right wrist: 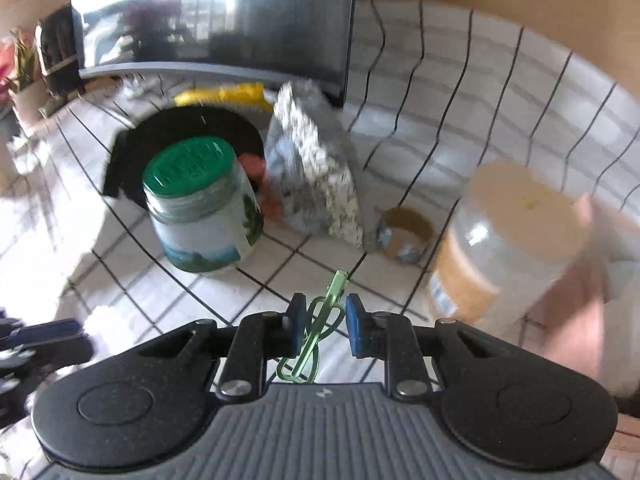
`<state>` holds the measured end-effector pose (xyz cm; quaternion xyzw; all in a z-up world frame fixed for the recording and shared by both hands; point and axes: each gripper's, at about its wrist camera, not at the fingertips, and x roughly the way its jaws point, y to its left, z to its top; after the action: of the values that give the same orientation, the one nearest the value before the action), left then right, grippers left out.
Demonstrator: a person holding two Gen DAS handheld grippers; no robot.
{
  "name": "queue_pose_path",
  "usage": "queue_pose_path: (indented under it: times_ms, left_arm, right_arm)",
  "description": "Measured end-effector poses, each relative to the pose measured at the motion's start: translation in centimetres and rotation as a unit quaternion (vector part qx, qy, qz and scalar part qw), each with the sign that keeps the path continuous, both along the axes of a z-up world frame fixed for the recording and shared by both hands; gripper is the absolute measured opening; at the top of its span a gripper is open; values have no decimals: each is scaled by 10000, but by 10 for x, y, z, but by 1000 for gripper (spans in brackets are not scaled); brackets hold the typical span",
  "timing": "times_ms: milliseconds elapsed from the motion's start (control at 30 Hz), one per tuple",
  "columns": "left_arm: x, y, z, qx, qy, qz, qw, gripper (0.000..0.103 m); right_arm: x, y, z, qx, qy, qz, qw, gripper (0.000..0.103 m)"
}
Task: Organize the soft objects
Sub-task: 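Carry the clear plastic piece and green clip over the pink box and open both tools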
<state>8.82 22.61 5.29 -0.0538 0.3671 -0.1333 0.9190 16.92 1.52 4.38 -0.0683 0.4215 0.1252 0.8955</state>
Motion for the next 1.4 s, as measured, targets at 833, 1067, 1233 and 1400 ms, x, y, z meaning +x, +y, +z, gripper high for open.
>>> queue_pose_path:
  times_ms: [833, 1067, 1233, 1400]
  left_arm:
    - [145, -123, 194, 419, -2134, -977, 9712, 15]
    - [136, -224, 165, 307, -1805, -2042, 9616, 15]
    - [125, -280, 139, 201, -1531, -2579, 9538, 15]
    - [127, -307, 121, 70, -1226, -2795, 9522, 15]
  right_arm:
    - [-23, -171, 233, -118, -2349, -1238, 9640, 21]
    - [-43, -232, 221, -195, -2188, -1899, 9569, 21]
    - [-47, -256, 205, -30, -1924, -2097, 9586, 21]
    - [-38, -269, 185, 147, -1640, -2098, 9638, 21]
